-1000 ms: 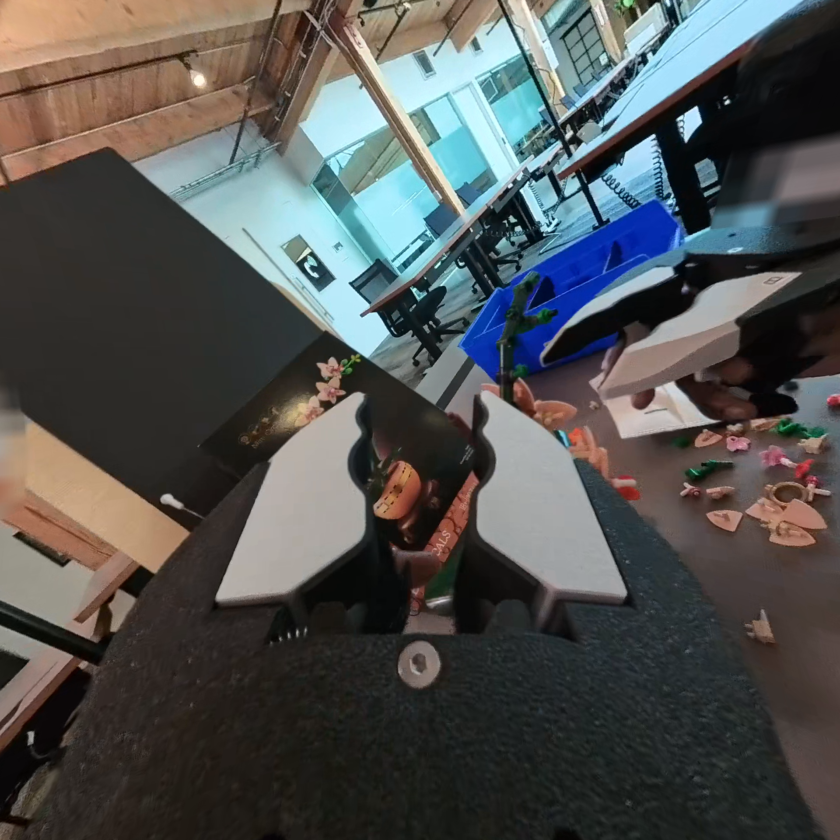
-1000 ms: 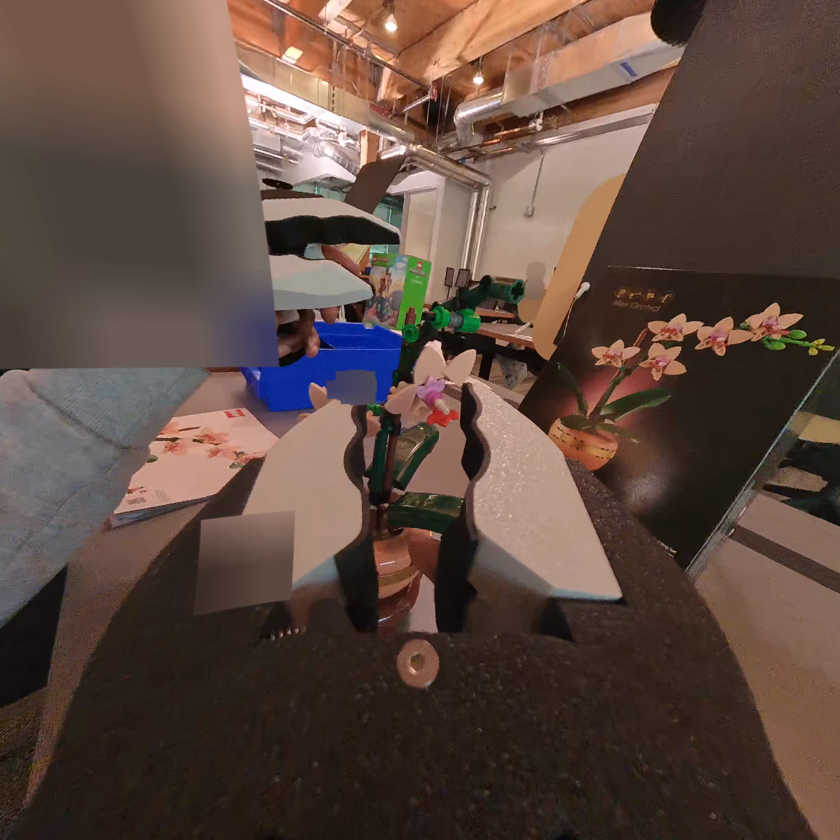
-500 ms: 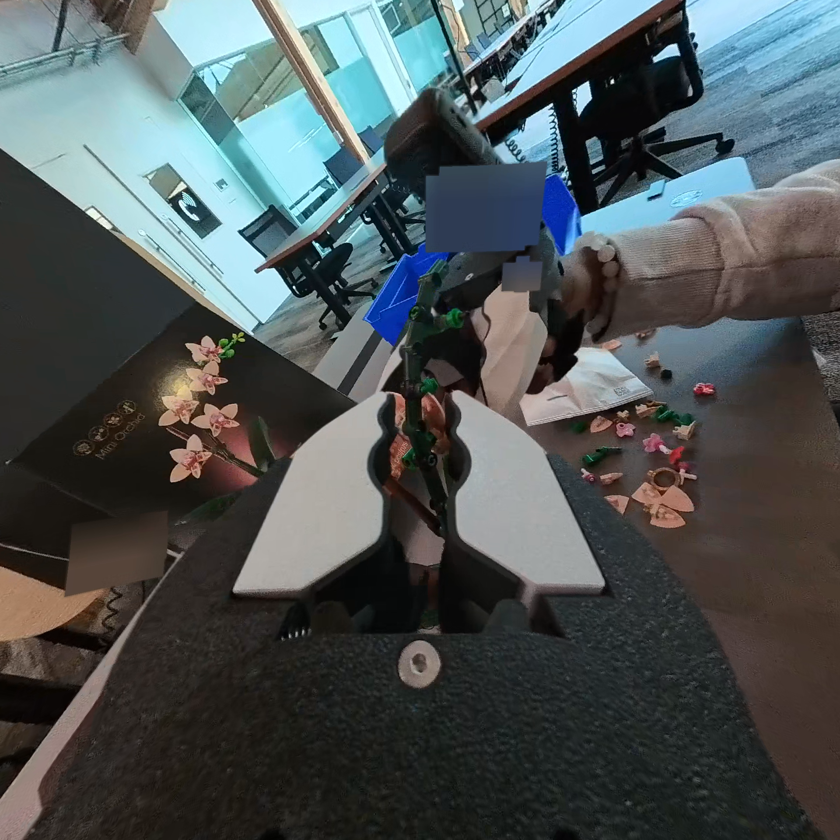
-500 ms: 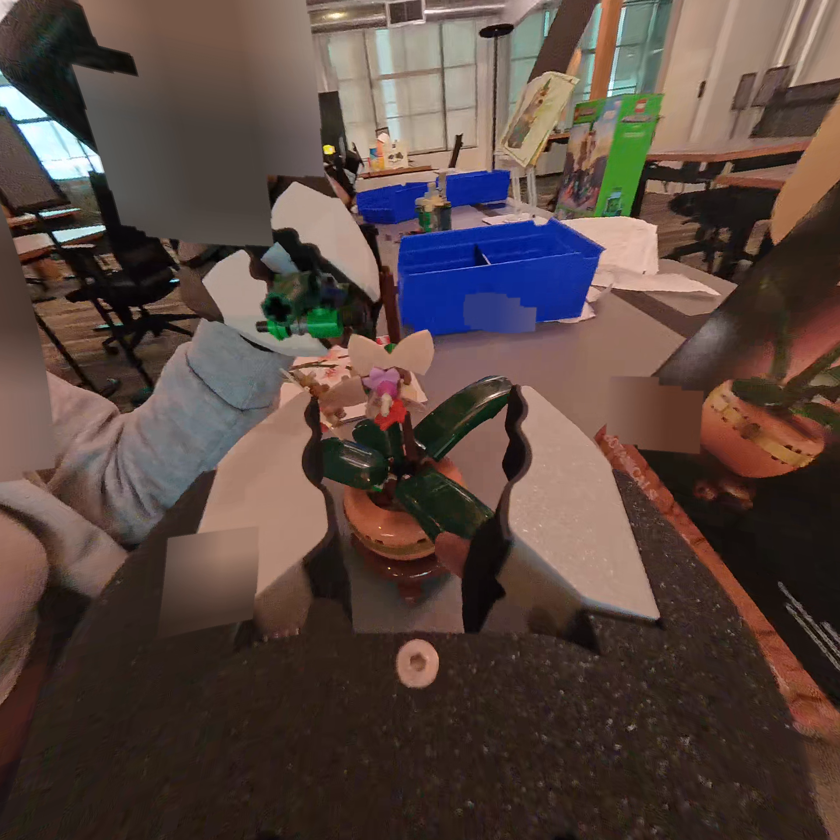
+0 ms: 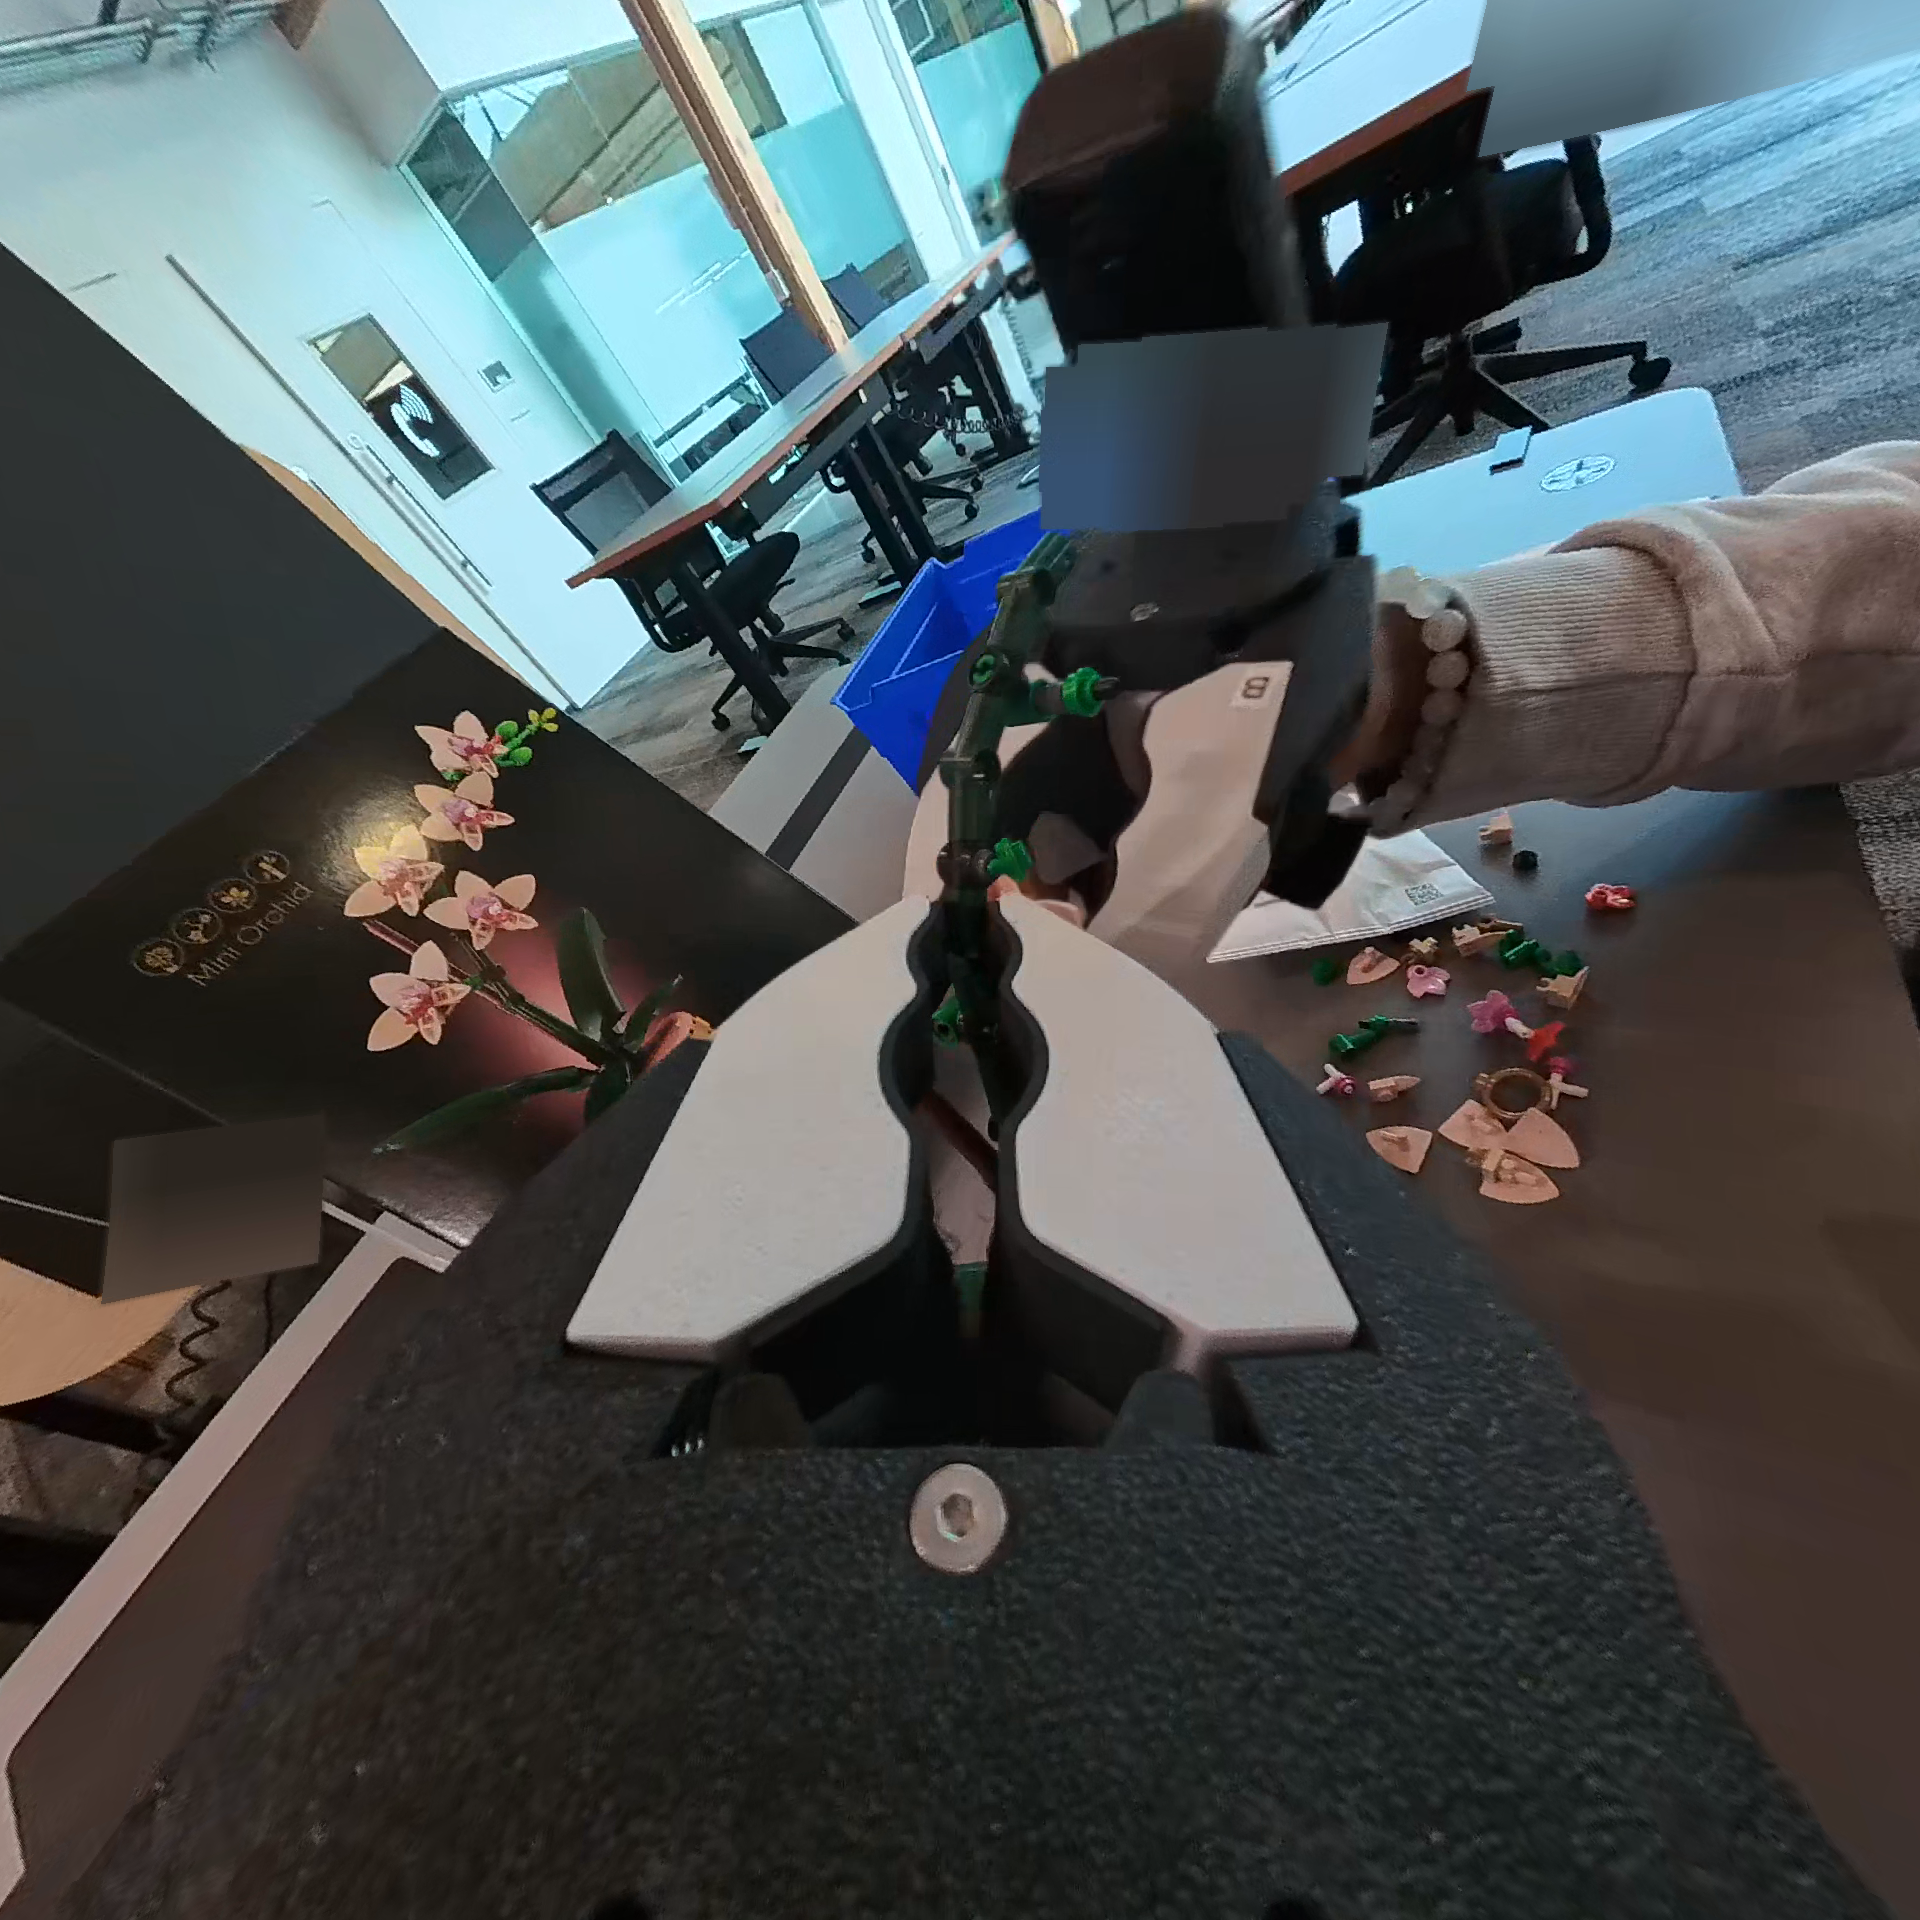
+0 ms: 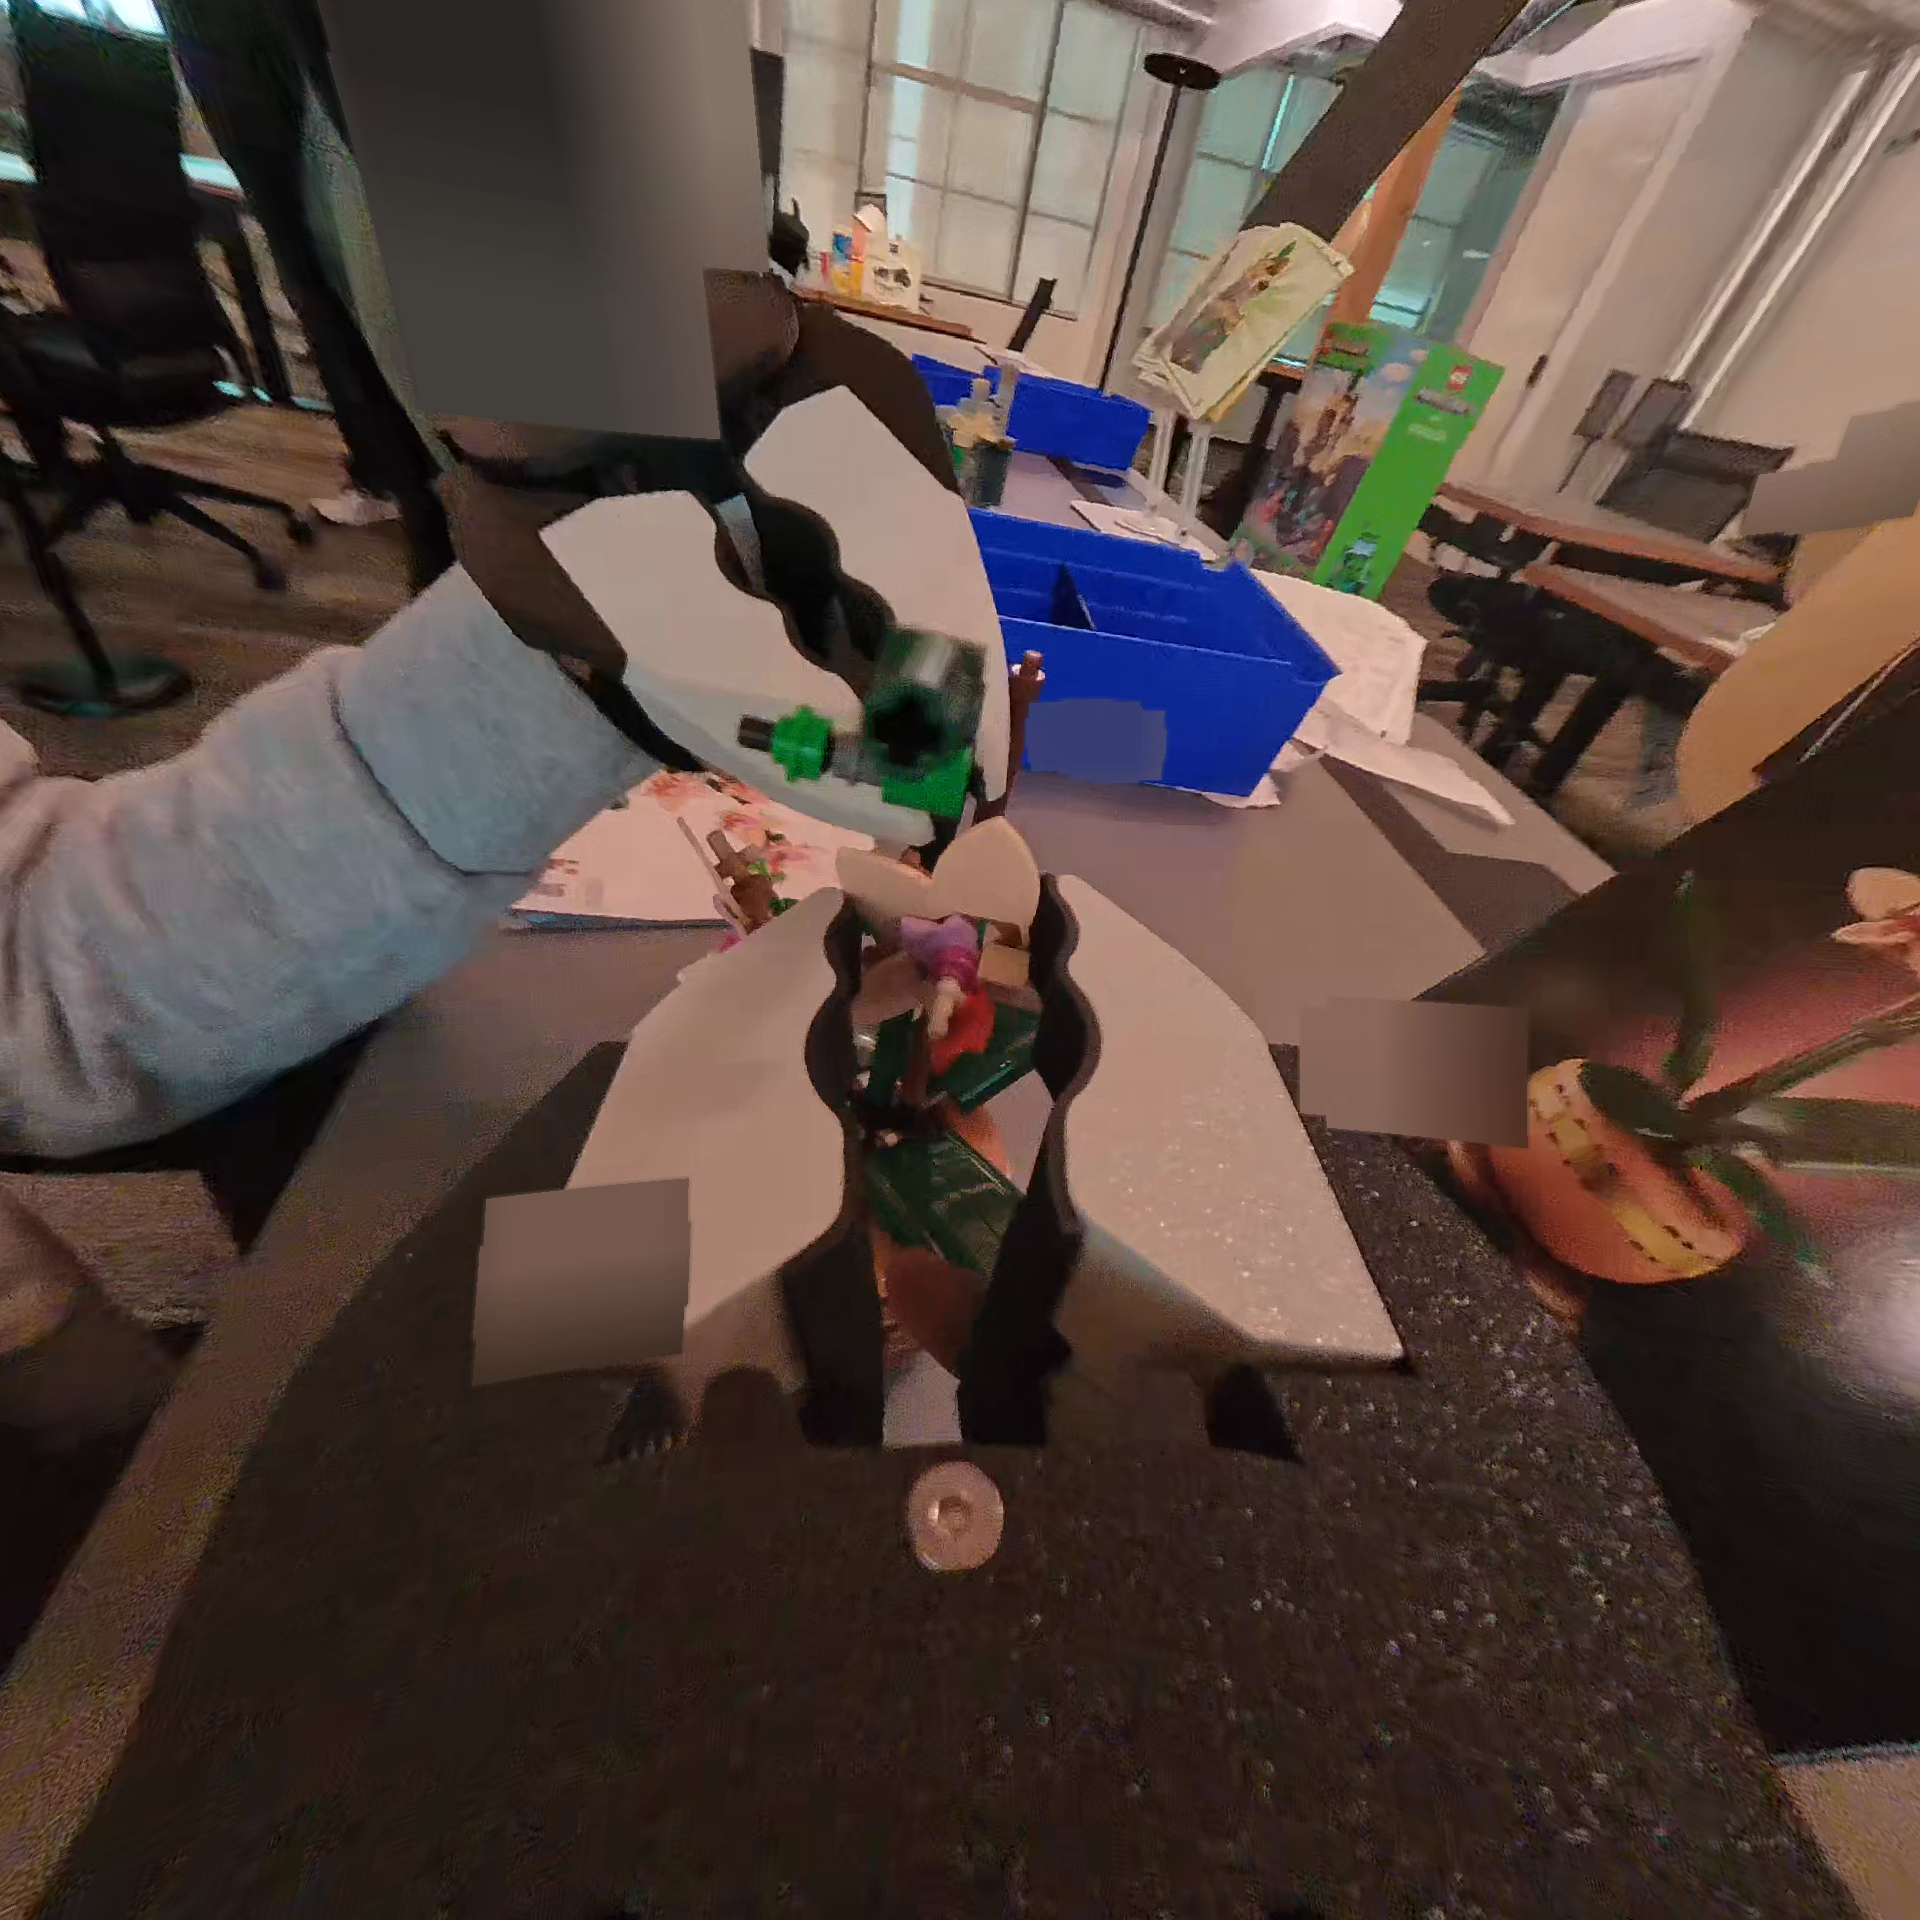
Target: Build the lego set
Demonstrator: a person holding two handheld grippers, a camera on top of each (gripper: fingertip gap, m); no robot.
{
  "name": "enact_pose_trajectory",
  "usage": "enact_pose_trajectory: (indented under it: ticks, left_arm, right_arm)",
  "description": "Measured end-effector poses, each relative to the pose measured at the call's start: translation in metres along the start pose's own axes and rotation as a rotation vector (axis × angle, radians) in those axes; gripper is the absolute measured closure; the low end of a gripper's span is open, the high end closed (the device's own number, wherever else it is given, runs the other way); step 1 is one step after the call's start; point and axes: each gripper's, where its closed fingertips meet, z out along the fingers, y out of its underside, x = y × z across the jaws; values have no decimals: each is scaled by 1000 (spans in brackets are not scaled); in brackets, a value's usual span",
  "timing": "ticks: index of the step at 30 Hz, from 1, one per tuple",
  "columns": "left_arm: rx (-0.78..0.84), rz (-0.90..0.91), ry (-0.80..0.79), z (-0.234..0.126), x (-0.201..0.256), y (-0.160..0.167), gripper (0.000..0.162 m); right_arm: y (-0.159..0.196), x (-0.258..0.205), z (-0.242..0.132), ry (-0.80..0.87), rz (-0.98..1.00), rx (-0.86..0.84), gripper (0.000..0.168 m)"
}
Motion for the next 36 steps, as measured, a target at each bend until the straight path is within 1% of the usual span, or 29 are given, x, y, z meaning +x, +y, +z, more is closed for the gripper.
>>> enact_pose_trajectory:
  ticks: [4, 5, 6, 7, 8, 10, 11, 12, 15, 18, 21, 24, 27, 28, 30, 32, 34, 36]
  left_arm:
    - [-20, -24, 9, -1, 1, -1, 157]
    - [-23, -19, 8, -1, 1, -1, 157]
    - [-24, -10, 10, -1, 1, -1, 157]
    - [-22, -3, 15, -1, 2, -2, 157]
    - [-21, -4, 18, 0, 2, -3, 157]
    - [-42, -4, -36, -1, -8, 1, 157]
    - [-44, -9, -66, -6, -14, 3, 157]
    - [-37, -15, -65, -11, -15, 4, 157]
    - [-50, 2, -62, -13, -15, 5, 157]
    - [-63, 30, -43, -2, -8, 4, 156]
    - [-43, 27, -47, 0, -8, 2, 156]
    - [-33, 54, -75, -6, -10, -3, 143]
    - [-51, 143, -95, -12, -7, -9, 134]
    - [-41, 171, -100, -14, -4, -15, 132]
    - [38, 181, -110, -19, 0, -33, 135]
    - [12, 166, -84, -19, 3, -30, 135]
    - [-24, 200, -115, -17, -2, -22, 135]
    - [10, 203, -131, -21, -2, -31, 132]
  right_arm:
    - [-1, 1, -2, 141, -232, -68, 139]
    - [-1, 1, -2, 171, -270, -74, 139]
    - [-1, 1, -3, 183, -261, -68, 139]
    - [-1, -1, -3, 169, -193, -49, 139]
    - [-2, -2, -4, 133, -86, -18, 139]
    - [-1, -2, -8, 57, 162, 56, 139]
    - [-3, 4, -16, 49, 254, 120, 140]
    - [-3, 8, -25, 42, 298, 164, 139]
    - [3, 7, -44, 74, 234, 158, 139]
    - [-2, -9, -54, 54, 174, 164, 139]
    - [-10, -18, -64, 61, 128, 187, 138]
    - [-13, -26, -70, 72, 80, 178, 138]
    - [-19, -36, -77, 79, 41, 186, 138]
    - [-20, -39, -80, 83, 29, 186, 138]
    - [-21, -44, -85, 92, 12, 180, 138]
    - [-20, -46, -88, 99, 13, 168, 138]
    - [-16, -48, -90, 104, 14, 149, 138]
    - [-16, -50, -94, 112, 19, 152, 138]
